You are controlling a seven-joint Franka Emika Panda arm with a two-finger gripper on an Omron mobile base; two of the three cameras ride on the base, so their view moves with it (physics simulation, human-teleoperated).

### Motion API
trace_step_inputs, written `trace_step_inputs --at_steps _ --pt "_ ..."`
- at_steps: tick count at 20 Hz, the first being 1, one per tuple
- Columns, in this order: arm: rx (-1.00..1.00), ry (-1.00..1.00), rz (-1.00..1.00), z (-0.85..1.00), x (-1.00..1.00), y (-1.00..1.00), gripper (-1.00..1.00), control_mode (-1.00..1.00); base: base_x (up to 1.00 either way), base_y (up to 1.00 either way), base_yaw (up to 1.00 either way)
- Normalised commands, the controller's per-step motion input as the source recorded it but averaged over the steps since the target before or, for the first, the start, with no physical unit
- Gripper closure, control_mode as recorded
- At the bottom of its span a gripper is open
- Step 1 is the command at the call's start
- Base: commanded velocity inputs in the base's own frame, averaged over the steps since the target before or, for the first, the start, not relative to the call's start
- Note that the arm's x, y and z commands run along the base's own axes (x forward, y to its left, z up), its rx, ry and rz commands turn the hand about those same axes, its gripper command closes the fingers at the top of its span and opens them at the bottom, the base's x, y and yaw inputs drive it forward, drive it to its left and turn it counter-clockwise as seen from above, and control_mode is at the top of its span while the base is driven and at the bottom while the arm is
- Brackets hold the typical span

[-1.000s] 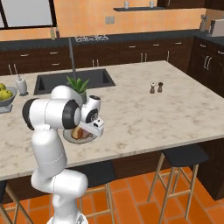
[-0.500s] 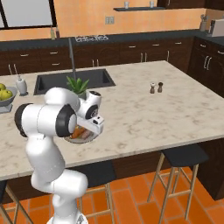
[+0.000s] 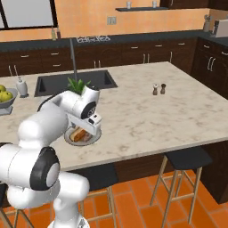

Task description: Place one bun and one sausage from the bowl on each plate.

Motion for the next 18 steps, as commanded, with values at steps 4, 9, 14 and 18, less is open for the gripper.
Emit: trace_step_inputs --at_steps 4,9,14,18 --pt "0.04 -0.14 -0.07 0.82 -1.0 -0.01 -1.0 -1.0 0.0 0.0 0.0" --pt "0.01 -0.17 -0.08 0.99 -1.0 0.0 -1.0 -1.0 0.0 0.0 0.0" --pt "0.0 -0.16 -0.09 1.0 -0.97 0.0 -1.0 -1.0 0.0 0.0 0.0" --pt "0.0 -0.19 -0.08 1.0 -0.92 0.0 -1.0 -1.0 0.0 0.0 0.0"
